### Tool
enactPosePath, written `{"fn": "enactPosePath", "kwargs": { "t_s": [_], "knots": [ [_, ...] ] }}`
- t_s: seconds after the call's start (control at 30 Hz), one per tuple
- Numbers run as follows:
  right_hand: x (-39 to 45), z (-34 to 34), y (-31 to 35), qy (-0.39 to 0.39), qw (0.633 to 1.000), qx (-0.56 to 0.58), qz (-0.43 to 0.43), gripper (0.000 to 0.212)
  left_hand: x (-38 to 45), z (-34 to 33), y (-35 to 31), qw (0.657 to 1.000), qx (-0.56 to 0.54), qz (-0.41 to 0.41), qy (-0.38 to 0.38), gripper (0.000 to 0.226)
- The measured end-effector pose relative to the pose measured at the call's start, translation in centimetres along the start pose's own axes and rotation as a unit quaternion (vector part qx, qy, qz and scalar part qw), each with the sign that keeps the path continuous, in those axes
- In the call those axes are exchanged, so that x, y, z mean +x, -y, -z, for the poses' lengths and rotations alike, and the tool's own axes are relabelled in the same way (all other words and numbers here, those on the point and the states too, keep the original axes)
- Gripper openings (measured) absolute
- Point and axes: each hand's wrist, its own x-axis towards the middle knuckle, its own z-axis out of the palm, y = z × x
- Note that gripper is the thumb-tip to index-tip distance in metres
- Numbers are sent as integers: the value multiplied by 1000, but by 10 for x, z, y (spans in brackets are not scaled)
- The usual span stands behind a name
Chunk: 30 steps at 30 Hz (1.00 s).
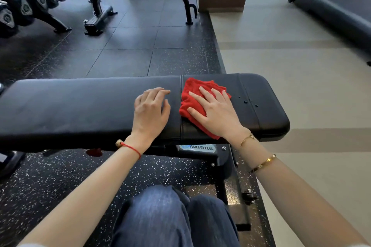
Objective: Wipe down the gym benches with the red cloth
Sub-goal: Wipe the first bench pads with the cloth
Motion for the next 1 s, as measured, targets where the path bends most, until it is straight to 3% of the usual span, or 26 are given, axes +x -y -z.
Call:
{"fn": "enactPosePath", "kwargs": {
  "t_s": [0.17, 0.43, 0.67, 0.87, 1.0],
  "knots": [
    [35, 1, -14, 37, 997, -11, -73, 63, -4, -16, -3, 1000, 3, 20, 13, 29],
    [-10, 0, -11, 24, 1000, -9, 18, 71, -4, -18, 2, 999, 2, 38, 15, 25],
    [19, 9, -47, 55, 993, -13, -108, 68, -6, -21, -5, 998, 41, 39, 10, 26],
    [14, -1, 4, 51, 998, 15, -23, 70, -6, -19, -4, 998, 33, 43, 7, 26],
    [-23, 3, -14, 25, 999, -11, -20, 70, -8, -19, -3, 999, 20, 38, 14, 28]
  ]
}}
